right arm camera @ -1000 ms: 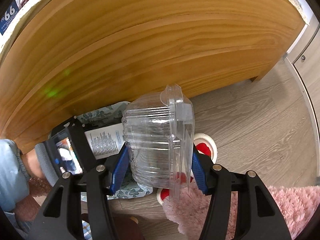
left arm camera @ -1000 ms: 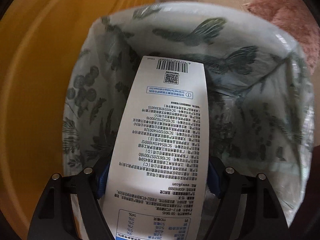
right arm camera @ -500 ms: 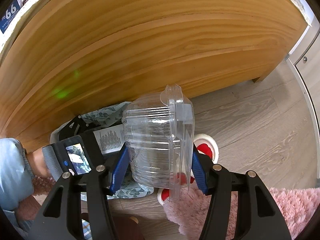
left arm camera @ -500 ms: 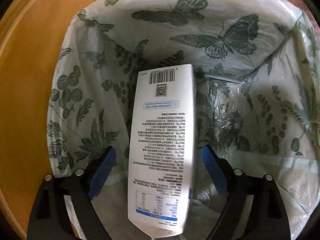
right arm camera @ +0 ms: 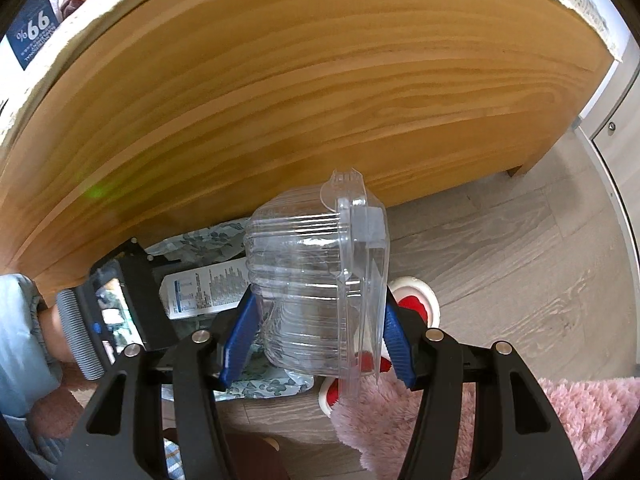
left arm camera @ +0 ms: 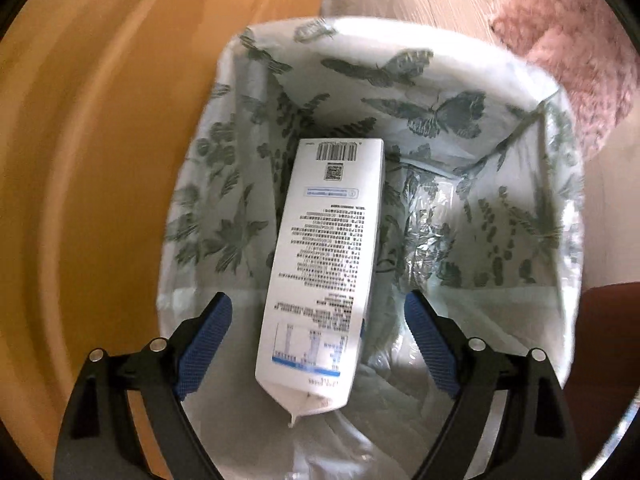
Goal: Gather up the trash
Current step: 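Lower the milk carton into the trash bag and open the left gripper, then lower the clear plastic container into the trash bag with the right gripper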
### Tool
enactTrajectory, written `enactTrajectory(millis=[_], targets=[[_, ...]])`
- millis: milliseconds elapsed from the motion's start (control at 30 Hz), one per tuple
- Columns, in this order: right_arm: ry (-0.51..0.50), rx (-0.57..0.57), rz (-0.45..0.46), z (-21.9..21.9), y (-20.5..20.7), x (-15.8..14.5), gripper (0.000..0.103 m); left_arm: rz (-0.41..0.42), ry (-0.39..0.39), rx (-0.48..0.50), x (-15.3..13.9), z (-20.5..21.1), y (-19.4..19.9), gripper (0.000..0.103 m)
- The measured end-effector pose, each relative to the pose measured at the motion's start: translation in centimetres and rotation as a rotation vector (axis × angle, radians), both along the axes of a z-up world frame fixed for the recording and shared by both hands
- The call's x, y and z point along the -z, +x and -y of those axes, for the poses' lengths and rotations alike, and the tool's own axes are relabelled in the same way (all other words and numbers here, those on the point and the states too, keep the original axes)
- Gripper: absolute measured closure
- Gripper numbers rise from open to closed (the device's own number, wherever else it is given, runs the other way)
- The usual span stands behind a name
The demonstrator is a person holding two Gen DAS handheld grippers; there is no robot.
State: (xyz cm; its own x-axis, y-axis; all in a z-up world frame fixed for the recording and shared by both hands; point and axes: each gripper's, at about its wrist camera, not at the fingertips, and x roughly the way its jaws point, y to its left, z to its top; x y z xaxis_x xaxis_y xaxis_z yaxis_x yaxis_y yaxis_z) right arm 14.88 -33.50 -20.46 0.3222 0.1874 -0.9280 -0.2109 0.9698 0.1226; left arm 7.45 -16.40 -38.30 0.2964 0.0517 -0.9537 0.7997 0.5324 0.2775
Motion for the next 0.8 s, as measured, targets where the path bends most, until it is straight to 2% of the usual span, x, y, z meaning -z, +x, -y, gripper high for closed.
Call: enactTrajectory(millis=[167,367,467,567,600,633,800], targets=[[0.009,-0.016,0.025,0.0,-0.5,-0.5,0.047,-0.007,-0.063,-0.079,-5.0,-1.9,-0.4,0.01],[0.025,-0.035,0.057,-0.1,-1.4,-1.3,0.046,-0.004,-0.131,-0.202,-9.0,-3.6,-0.5,0.008],[0.031,-0.049,0.071,-0.2,-1.9,-1.7,0.046,-0.028,-0.196,-0.283,-9.8,-4.0,-0.6,0.008],[0.035,-0.064,0.084,-0.3,-2.2,-2.2,0.046,-0.015,-0.256,-0.359,-11.8,-5.1,-0.9,0.008],[0.035,-0.067,0.086,-0.3,-2.2,-2.3,0.046,-0.006,-0.265,-0.372,-10.9,-4.8,-1.1,0.008],[0.036,-0.073,0.09,-0.3,-2.4,-2.5,0.046,0.005,-0.275,-0.386,-11.4,-5.0,-1.2,0.008],[0.027,-0.11,0.105,-1.2,-3.0,-3.1,0.046,0.061,-0.334,-0.474,-15.1,-7.0,-2.1,0.007]])
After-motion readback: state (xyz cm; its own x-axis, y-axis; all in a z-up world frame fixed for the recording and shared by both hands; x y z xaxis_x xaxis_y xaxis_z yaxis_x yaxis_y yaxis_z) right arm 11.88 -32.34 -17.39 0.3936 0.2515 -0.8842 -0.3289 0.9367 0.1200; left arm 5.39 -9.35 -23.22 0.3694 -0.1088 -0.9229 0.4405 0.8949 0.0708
